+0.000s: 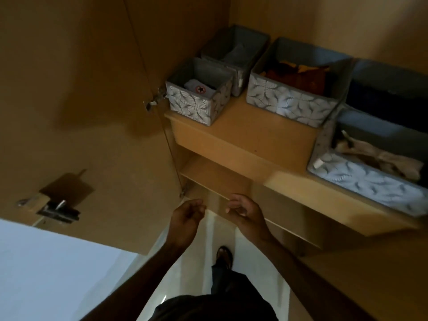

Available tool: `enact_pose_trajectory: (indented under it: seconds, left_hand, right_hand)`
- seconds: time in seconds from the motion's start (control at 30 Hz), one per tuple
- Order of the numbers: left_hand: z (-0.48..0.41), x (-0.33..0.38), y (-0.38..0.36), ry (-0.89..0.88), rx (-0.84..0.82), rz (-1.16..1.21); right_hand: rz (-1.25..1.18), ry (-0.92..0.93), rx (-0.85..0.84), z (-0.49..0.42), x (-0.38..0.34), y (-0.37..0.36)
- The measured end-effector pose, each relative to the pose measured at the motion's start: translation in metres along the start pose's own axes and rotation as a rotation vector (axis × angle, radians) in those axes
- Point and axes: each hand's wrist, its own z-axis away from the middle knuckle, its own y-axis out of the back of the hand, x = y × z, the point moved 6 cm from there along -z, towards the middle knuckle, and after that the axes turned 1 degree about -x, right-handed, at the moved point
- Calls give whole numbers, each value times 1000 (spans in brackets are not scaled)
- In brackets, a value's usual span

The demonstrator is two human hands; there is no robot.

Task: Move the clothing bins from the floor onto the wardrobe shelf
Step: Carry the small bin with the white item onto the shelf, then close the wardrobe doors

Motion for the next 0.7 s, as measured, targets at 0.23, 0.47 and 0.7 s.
enact_pose_trajectory:
  seconds: [0.23, 0.47, 0.7]
  left_hand:
    - [96, -47, 19, -10, -118, -48]
    - [195, -72, 28, -25, -163, -66]
    - [275, -79, -34, -89, -231, -47]
  right_hand:
    - [14, 24, 166, 121, 39, -14]
    - [-8, 15, 274, 251, 66, -5]
    - [9, 48, 360, 360, 87, 43]
